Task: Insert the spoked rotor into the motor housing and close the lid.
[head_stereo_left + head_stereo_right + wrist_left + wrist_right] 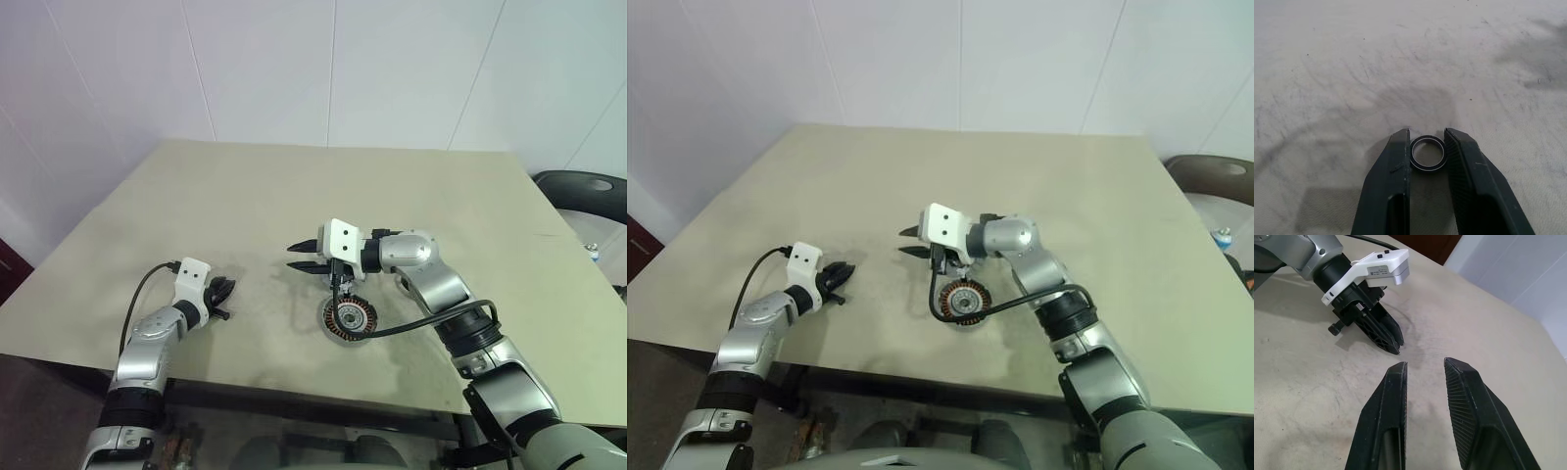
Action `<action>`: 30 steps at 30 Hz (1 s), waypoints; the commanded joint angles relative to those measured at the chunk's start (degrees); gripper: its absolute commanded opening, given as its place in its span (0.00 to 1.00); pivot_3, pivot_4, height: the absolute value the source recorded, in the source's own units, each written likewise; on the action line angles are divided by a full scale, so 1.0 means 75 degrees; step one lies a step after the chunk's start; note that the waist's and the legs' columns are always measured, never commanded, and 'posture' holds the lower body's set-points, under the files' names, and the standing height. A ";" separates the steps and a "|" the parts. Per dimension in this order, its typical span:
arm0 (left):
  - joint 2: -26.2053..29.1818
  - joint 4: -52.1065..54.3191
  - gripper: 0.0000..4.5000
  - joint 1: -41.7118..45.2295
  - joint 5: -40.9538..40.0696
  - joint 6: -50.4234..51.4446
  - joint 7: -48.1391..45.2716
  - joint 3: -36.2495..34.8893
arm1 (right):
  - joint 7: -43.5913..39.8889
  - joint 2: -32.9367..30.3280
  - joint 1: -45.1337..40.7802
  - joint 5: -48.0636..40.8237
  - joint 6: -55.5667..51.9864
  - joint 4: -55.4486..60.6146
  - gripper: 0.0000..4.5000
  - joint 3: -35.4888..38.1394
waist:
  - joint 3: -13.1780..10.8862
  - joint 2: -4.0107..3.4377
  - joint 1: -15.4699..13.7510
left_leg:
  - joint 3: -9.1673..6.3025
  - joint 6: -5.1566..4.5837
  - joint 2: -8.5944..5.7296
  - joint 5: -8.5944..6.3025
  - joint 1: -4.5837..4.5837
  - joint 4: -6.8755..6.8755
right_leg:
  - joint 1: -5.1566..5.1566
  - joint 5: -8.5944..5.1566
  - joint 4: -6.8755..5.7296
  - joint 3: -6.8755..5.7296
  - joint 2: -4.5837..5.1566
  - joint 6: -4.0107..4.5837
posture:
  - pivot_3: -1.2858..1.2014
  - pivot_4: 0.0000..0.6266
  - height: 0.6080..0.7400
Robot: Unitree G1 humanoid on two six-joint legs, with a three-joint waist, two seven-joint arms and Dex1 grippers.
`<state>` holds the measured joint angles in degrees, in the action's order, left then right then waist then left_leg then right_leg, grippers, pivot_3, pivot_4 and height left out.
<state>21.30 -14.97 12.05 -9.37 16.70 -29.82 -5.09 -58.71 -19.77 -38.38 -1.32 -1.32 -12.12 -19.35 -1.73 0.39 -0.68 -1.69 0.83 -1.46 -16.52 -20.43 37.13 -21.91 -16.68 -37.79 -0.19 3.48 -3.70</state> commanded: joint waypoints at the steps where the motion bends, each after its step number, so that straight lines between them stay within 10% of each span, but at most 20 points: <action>1: 0.0128 -0.0301 0.19 -0.0004 0.0142 0.0136 0.0117 0.0016 | 0.0090 0.0044 -0.0188 -0.0057 0.0100 0.0078 0.28 0.0144 | 0.0000 0.0000 0.0000 | 0.0000 0.0000 0.0000 0.0000 0.0000 0.0000 | 0.0000 0.0000 0.0000 0.0000 0.0000 0.0000 | 0.52 0.00 1.00; 30: 0.0727 0.2721 0.16 -0.0215 -0.1931 -0.0048 -0.2784 0.0229 | 0.0397 0.0233 -0.0532 -0.0035 0.0307 -0.0575 0.28 0.0280 | -0.0006 -0.0001 0.0081 | 0.0004 0.0001 -0.0001 0.0000 -0.0183 -0.0009 | -0.0163 0.0003 0.0033 0.0000 -0.0002 0.0000 | 0.52 0.00 1.00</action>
<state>25.79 4.23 10.11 -24.22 17.11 -48.92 -4.36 -56.84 -18.90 -39.99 -0.77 0.63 -16.68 -19.31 -1.78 0.38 -0.07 -1.66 0.84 -1.46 -16.52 -21.78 37.06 -23.11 -16.66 -37.55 -0.19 3.46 -3.69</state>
